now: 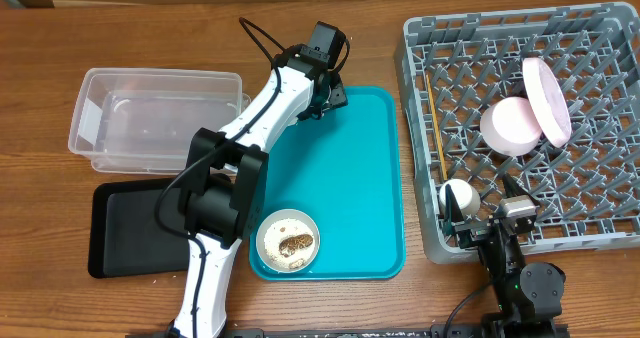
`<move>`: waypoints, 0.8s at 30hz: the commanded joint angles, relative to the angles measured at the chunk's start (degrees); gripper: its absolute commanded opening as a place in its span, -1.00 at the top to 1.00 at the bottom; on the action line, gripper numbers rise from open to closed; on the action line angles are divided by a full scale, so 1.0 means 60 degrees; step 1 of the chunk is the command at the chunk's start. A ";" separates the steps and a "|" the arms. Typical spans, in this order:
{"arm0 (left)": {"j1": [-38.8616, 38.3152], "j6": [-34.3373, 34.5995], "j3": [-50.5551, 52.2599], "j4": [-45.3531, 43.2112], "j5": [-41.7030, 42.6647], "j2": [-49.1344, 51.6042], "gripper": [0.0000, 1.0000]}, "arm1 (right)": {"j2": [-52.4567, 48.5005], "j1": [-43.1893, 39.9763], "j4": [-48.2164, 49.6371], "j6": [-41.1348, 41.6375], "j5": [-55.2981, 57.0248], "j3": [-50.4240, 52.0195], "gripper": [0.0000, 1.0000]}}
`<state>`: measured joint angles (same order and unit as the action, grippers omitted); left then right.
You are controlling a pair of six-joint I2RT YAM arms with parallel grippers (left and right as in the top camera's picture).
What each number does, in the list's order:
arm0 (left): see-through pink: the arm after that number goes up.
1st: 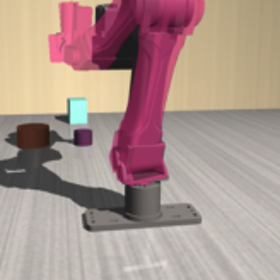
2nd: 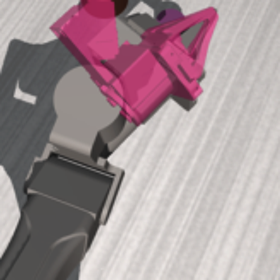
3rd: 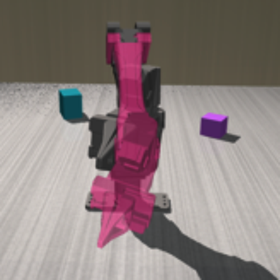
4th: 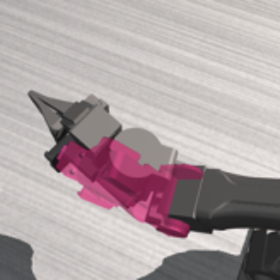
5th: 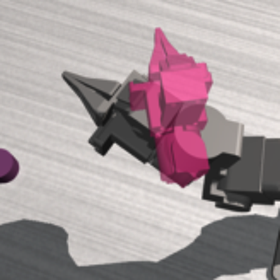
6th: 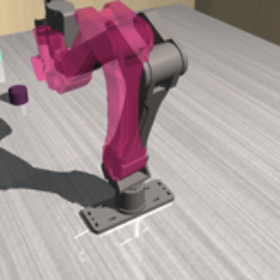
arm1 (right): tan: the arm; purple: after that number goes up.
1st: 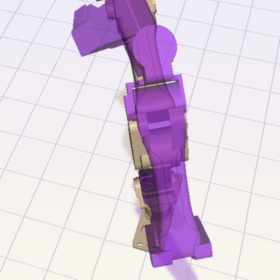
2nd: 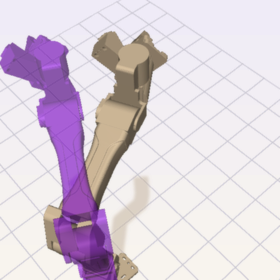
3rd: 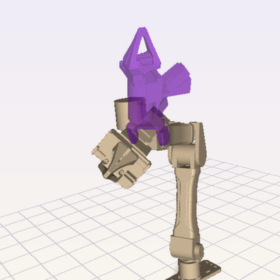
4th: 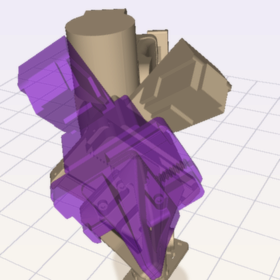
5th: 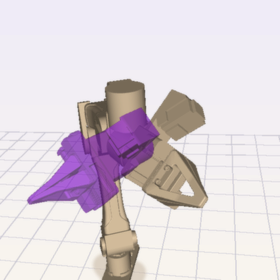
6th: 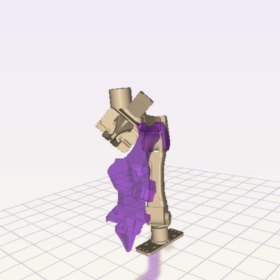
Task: Sort waste into correct bins and load items into the dishwasher
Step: 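Reach the left gripper to the teal tray and grasp the red wrapper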
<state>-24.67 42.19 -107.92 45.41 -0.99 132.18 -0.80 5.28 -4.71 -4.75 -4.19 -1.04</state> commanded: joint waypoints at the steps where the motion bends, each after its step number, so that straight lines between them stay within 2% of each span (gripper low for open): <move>1: -0.0029 0.0106 0.0011 0.0040 -0.0397 0.0095 -0.01 | 0.0084 0.0011 0.0051 -0.0033 0.0084 0.0095 -1.00; 6: -0.0007 0.0273 0.0000 0.0393 0.0076 -0.0015 -0.08 | 0.0084 0.0011 0.0047 -0.0033 0.0084 0.0095 -1.00; 14: 0.0007 0.1723 -0.0007 0.0954 -0.0681 -0.1016 -0.43 | 0.0084 0.0011 0.0047 -0.0033 0.0087 0.0095 -1.00; 18: 0.0018 0.2226 -0.0007 0.0692 -0.0703 -0.0841 -0.43 | 0.0084 0.0011 0.0051 -0.0033 0.0084 0.0095 -0.99; 24: 0.0022 0.2306 -0.0007 0.0299 -0.1122 -0.0546 -0.40 | 0.0084 0.0011 0.0047 -0.0033 0.0087 0.0095 -1.00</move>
<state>-24.67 54.04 -107.94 47.64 -4.75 128.16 -0.80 5.28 -4.71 -4.75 -4.19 -1.04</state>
